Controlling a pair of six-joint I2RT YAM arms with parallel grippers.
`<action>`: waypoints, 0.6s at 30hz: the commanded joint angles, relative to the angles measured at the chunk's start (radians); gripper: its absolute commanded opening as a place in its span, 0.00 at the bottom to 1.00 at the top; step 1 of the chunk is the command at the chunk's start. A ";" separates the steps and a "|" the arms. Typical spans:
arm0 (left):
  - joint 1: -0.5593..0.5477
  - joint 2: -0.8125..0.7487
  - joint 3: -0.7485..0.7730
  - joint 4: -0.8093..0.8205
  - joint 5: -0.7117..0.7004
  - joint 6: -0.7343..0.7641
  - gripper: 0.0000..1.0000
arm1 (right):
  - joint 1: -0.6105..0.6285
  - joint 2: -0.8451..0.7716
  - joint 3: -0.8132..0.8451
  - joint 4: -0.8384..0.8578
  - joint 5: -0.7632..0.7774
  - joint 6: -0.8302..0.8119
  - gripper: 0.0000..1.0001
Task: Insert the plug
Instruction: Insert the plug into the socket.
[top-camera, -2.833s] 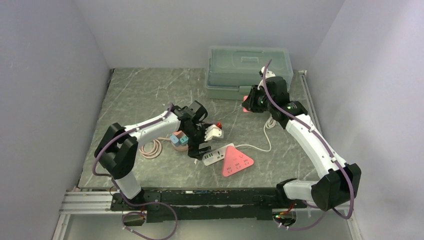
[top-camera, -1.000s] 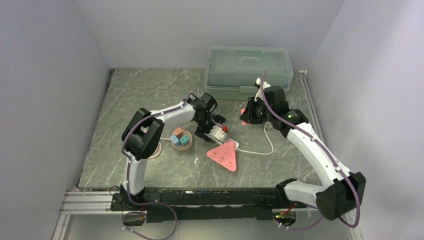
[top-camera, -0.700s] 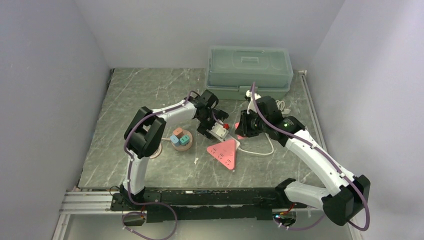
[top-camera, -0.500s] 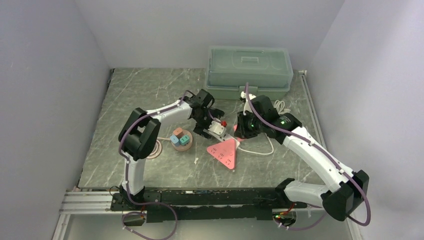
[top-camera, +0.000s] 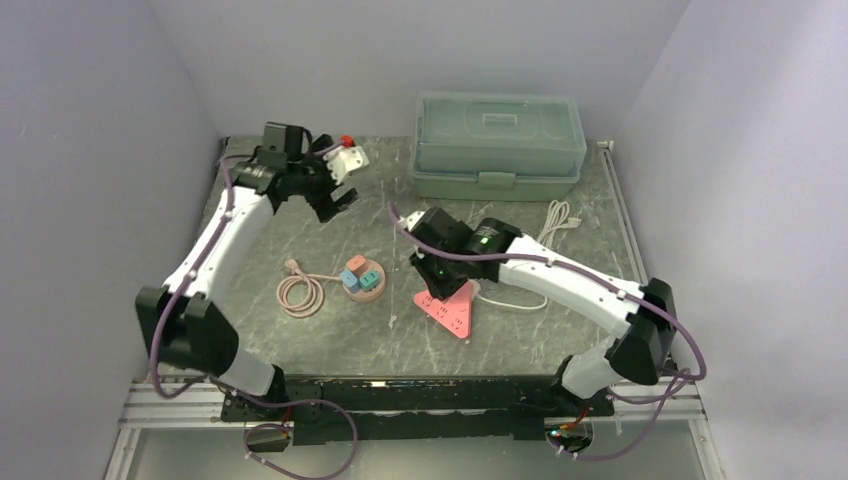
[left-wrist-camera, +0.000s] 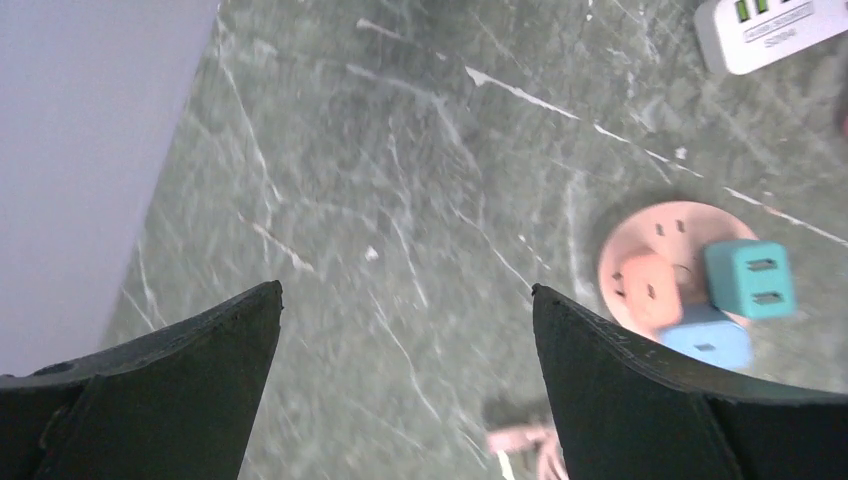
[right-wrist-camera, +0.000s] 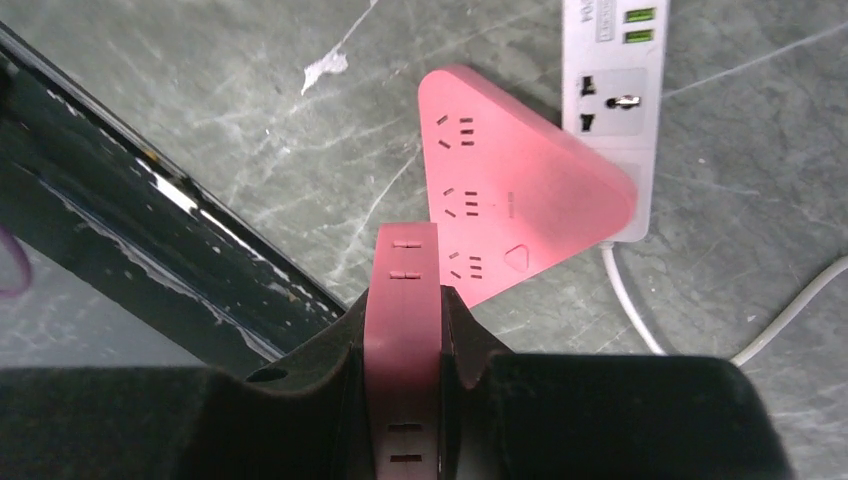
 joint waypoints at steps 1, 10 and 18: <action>0.049 -0.116 -0.053 -0.130 0.070 -0.200 1.00 | 0.066 0.046 0.062 -0.085 0.081 -0.052 0.00; 0.292 -0.083 -0.072 -0.304 0.142 -0.284 1.00 | 0.124 0.153 0.123 -0.144 0.147 -0.099 0.00; 0.393 -0.208 -0.275 -0.040 -0.022 -0.421 1.00 | 0.140 0.186 0.092 -0.162 0.135 -0.110 0.00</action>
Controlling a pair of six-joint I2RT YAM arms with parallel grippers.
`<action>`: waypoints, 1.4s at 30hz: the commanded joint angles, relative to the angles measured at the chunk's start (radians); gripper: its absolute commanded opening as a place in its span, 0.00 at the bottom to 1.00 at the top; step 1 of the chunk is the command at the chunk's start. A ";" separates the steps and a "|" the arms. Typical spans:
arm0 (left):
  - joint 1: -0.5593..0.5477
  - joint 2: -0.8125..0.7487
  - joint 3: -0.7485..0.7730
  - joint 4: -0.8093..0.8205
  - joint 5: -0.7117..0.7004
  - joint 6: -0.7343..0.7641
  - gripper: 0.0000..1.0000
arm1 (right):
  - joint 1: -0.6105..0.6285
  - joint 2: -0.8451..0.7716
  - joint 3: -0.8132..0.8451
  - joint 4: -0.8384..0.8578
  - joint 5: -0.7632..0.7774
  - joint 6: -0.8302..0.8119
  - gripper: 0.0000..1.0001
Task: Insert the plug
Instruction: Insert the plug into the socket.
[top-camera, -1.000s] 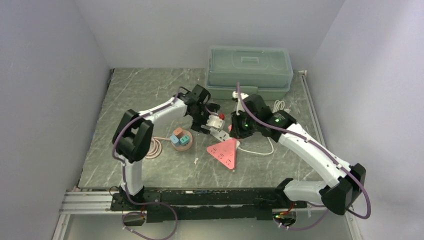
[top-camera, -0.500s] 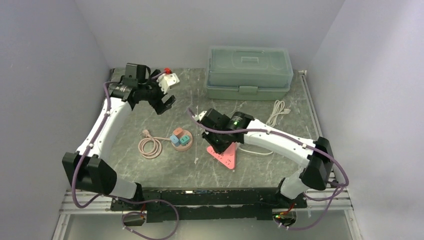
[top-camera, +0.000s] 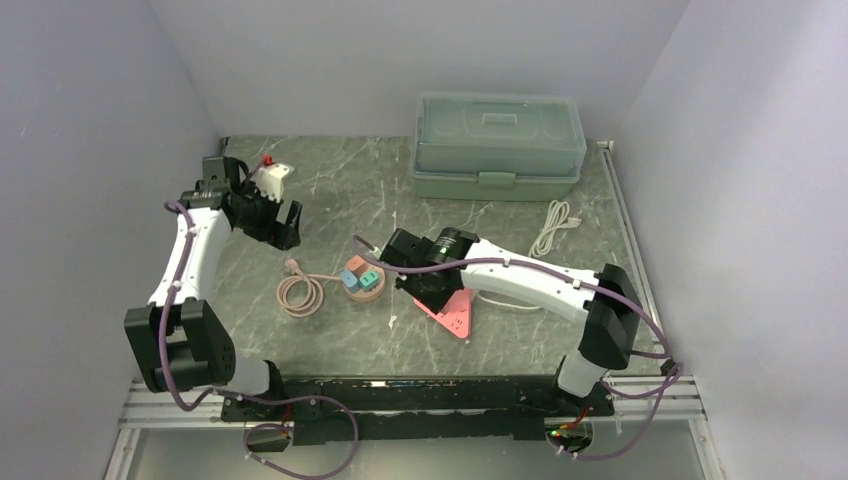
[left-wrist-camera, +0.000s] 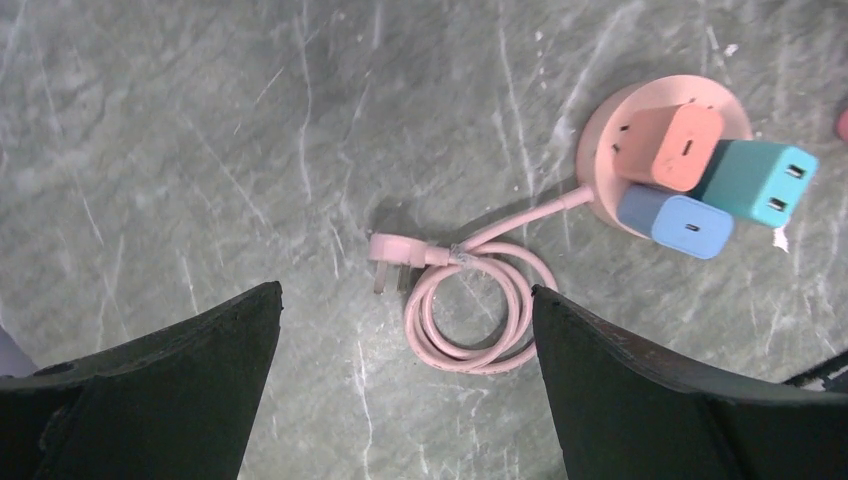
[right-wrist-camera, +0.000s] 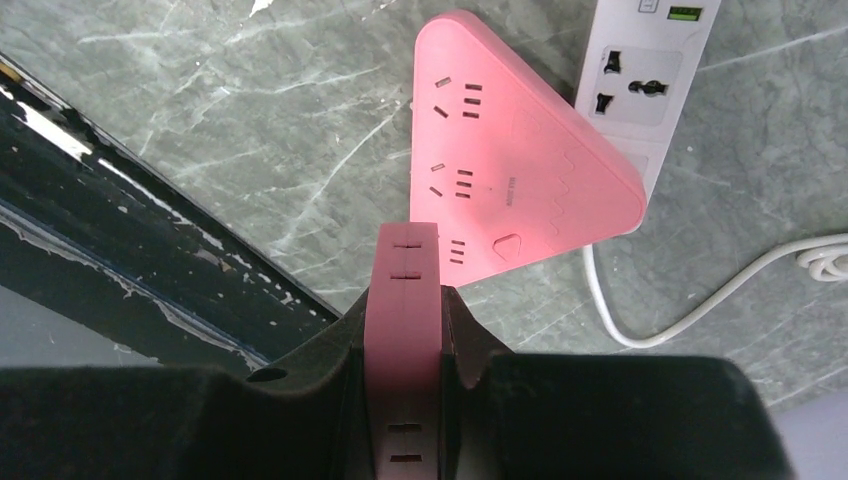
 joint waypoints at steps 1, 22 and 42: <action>0.007 -0.099 -0.090 0.153 -0.049 -0.079 1.00 | 0.017 -0.002 0.005 -0.041 0.020 -0.022 0.00; 0.019 -0.030 -0.170 0.169 -0.019 -0.112 1.00 | 0.034 -0.102 -0.252 0.110 0.034 -0.037 0.00; 0.017 -0.017 -0.190 0.218 -0.025 -0.135 1.00 | 0.031 -0.260 -0.374 0.233 0.019 -0.079 0.00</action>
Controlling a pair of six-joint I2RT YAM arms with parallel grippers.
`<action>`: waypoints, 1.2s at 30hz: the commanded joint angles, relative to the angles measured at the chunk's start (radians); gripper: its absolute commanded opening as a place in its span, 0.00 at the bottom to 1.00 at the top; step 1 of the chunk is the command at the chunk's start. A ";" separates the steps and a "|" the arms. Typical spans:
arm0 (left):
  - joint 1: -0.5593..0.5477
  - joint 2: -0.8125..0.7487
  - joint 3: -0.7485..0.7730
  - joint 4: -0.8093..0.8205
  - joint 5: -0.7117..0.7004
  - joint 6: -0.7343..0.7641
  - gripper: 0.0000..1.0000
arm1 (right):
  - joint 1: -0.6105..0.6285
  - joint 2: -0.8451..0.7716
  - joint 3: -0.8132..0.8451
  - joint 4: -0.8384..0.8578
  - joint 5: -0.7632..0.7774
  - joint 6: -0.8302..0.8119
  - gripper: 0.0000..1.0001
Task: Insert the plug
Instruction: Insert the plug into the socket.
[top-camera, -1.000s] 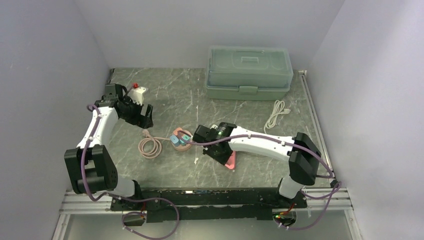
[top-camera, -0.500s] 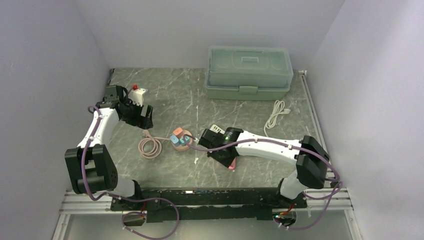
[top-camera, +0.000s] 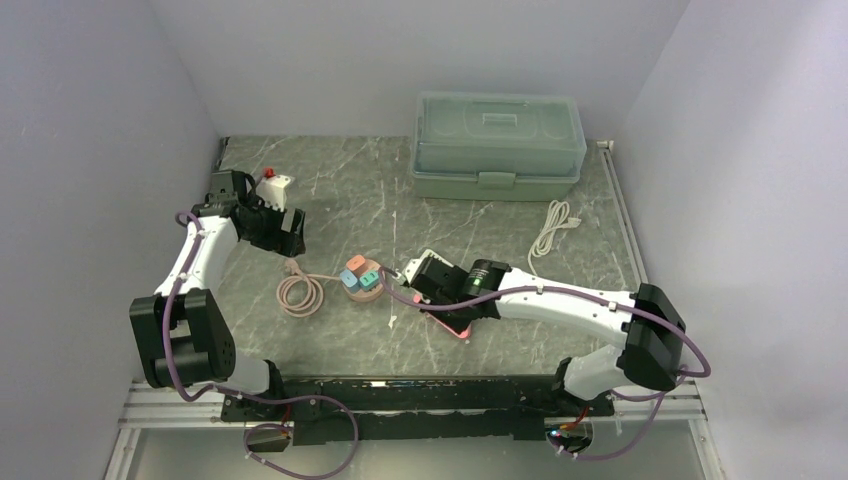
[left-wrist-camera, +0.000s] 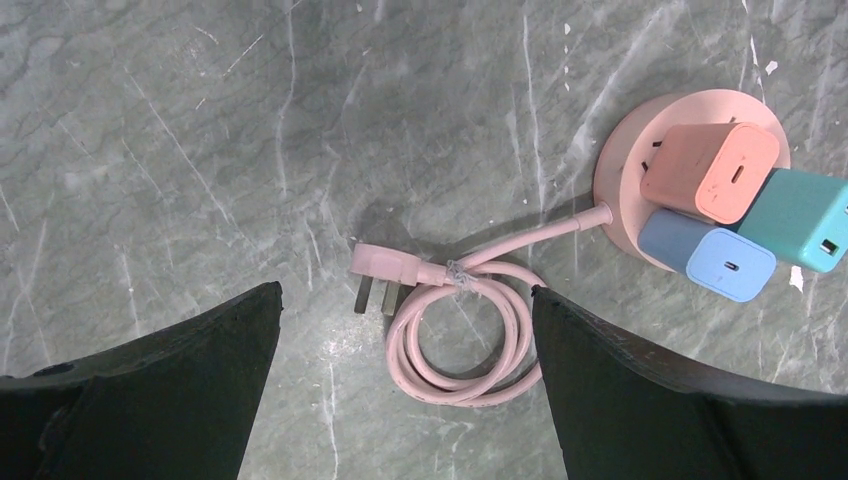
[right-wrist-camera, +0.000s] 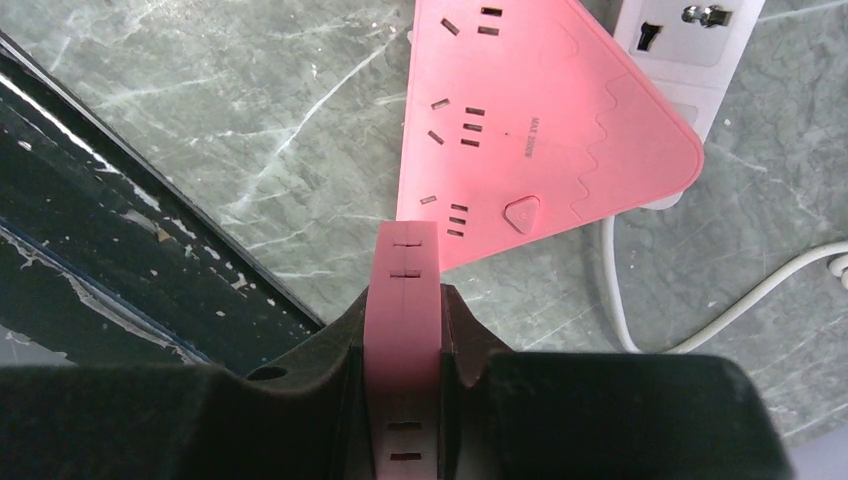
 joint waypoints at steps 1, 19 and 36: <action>0.004 -0.014 -0.010 0.044 0.007 -0.025 1.00 | 0.001 -0.042 -0.018 0.038 0.001 -0.026 0.00; 0.004 0.011 -0.036 0.071 0.030 -0.014 1.00 | -0.033 -0.010 -0.025 0.056 -0.049 -0.067 0.00; 0.004 -0.012 -0.028 0.056 0.015 0.004 1.00 | -0.052 0.034 -0.072 0.116 -0.014 -0.061 0.00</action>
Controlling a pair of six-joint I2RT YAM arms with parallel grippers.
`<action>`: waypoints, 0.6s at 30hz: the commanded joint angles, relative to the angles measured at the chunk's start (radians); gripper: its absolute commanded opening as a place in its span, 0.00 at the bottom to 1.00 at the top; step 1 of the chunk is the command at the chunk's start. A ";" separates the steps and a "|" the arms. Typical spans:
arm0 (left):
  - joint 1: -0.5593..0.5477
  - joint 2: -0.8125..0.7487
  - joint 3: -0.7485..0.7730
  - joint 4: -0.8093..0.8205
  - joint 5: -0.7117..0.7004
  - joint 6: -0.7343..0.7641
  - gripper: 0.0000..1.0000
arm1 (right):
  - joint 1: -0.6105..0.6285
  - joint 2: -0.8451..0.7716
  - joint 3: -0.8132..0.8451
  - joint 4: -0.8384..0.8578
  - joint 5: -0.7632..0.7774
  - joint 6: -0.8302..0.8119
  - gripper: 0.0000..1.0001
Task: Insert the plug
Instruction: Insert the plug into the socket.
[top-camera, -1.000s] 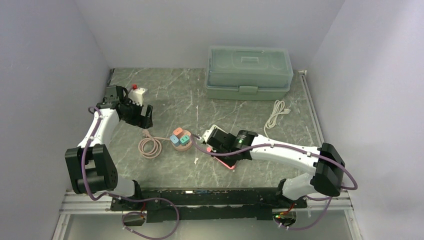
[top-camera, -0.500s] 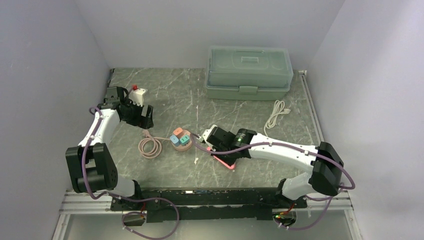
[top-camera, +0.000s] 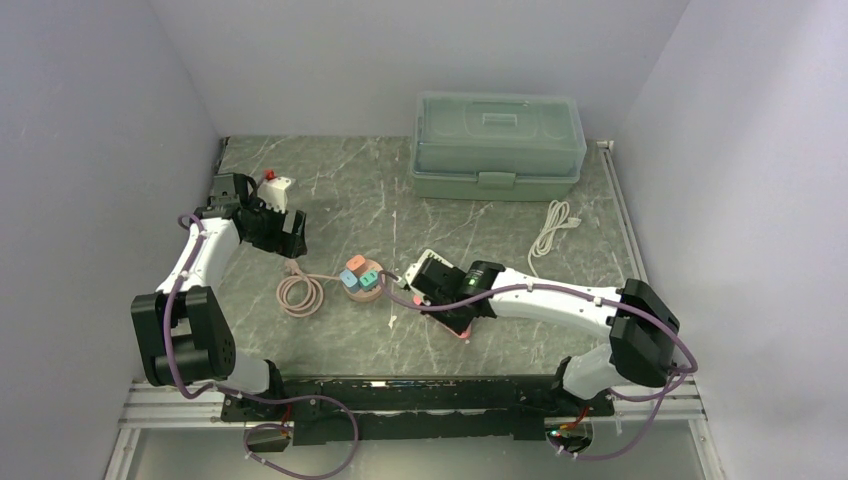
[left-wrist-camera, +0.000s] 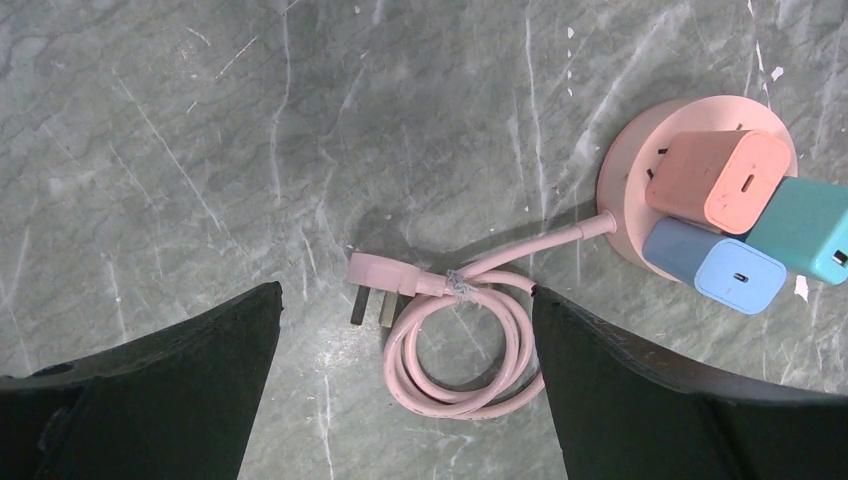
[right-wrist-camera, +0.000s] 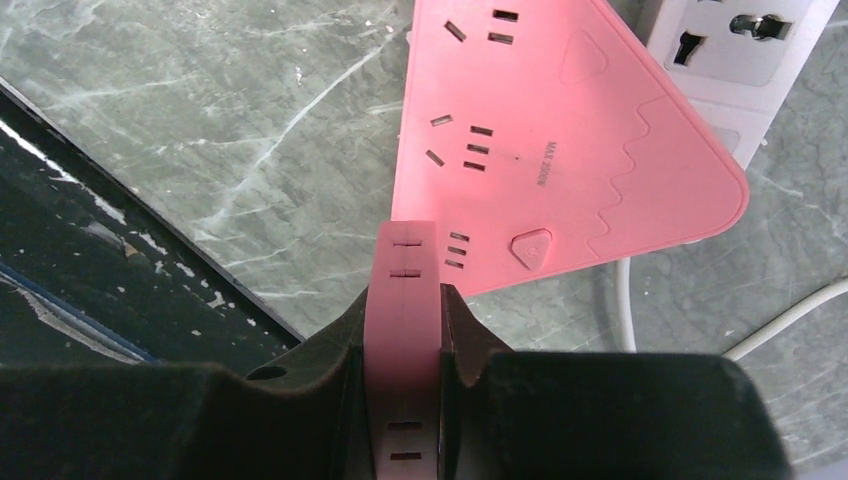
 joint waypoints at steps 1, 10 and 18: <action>0.004 -0.021 0.002 0.008 0.008 0.015 1.00 | -0.017 -0.007 -0.007 0.038 0.028 -0.007 0.00; 0.004 -0.016 0.003 0.013 0.011 0.014 1.00 | -0.030 -0.015 -0.026 0.042 0.041 -0.003 0.00; 0.004 -0.017 -0.004 0.017 0.007 0.018 1.00 | -0.039 0.005 -0.021 0.040 0.051 -0.001 0.00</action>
